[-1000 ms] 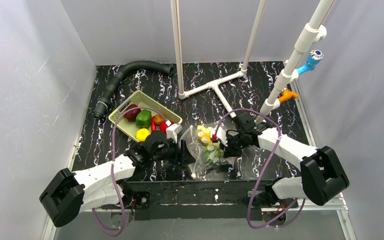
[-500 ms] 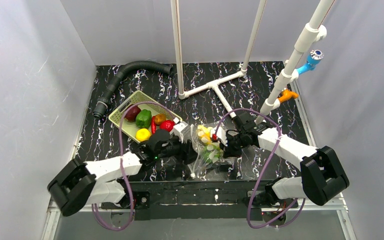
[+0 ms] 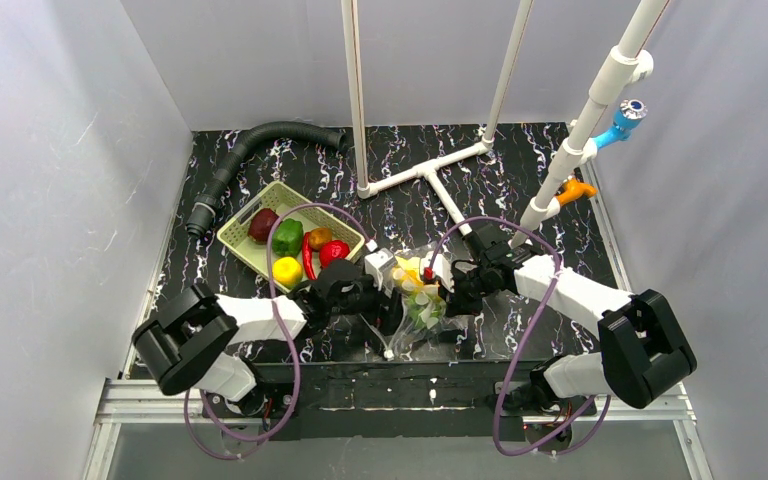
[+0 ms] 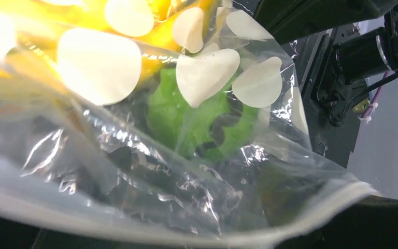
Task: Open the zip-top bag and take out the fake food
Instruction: Pick up the fake fruit from the zipper food storage bag, then place the fake fruit in the bin.
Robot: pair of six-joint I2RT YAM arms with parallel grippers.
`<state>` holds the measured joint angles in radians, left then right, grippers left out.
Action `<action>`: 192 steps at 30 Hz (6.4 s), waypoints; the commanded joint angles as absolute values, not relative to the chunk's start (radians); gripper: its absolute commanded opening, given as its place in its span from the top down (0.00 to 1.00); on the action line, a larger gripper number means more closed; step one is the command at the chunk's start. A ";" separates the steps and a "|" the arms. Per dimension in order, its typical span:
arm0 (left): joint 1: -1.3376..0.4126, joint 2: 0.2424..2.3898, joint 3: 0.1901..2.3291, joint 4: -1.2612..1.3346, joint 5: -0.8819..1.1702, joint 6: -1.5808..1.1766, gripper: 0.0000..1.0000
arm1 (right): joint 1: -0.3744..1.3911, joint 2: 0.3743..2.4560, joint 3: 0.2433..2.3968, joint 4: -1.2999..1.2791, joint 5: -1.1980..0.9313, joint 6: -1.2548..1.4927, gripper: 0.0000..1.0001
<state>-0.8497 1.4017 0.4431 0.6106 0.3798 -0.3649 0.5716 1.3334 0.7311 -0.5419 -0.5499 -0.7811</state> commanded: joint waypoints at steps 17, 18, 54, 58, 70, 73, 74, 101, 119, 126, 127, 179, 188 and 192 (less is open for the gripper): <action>-0.969 1.643 0.592 0.803 0.387 -0.279 0.07 | 0.591 1.327 0.786 -0.531 -0.626 -0.757 0.99; -0.969 1.649 0.592 0.799 0.381 -0.284 0.09 | 0.591 1.327 0.784 -0.532 -0.624 -0.759 0.99; -0.937 1.064 0.507 0.179 0.186 -0.317 1.00 | 0.543 1.295 0.761 -0.516 -0.533 -0.763 0.99; -0.919 1.018 0.508 0.132 0.192 -0.348 1.00 | 0.542 1.289 0.757 -0.511 -0.524 -0.766 0.99; -0.848 0.859 0.481 0.006 0.219 -0.408 1.00 | 0.526 1.284 0.757 -0.512 -0.516 -0.764 0.99; -0.819 0.833 0.483 -0.044 0.245 -0.429 1.00 | 0.523 1.280 0.758 -0.516 -0.517 -0.767 0.99; -0.814 0.819 0.482 -0.055 0.248 -0.436 1.00 | 0.523 1.279 0.758 -0.517 -0.519 -0.767 0.99; -0.707 0.589 0.535 -0.332 0.099 -0.518 1.00 | 0.509 1.275 0.761 -0.526 -0.538 -0.768 0.99; -0.652 0.601 0.616 -0.434 -0.138 -0.511 1.00 | 0.509 1.282 0.761 -0.526 -0.543 -0.769 0.99; -0.563 0.633 0.628 -0.415 -0.109 -0.491 1.00 | 0.509 1.283 0.761 -0.526 -0.545 -0.769 0.99; -0.546 0.639 0.631 -0.411 -0.101 -0.485 1.00 | 0.509 1.283 0.761 -0.526 -0.545 -0.769 0.99; -0.064 1.230 0.847 -0.324 0.236 -0.527 0.34 | 0.509 1.296 0.765 -0.536 -0.554 -0.775 0.99; -0.064 1.195 0.854 -0.331 0.211 -0.501 0.02 | 0.509 1.293 0.766 -0.538 -0.552 -0.773 0.99; -0.062 1.038 0.801 -0.318 0.160 -0.485 0.02 | 0.509 1.289 0.767 -0.538 -0.554 -0.773 0.99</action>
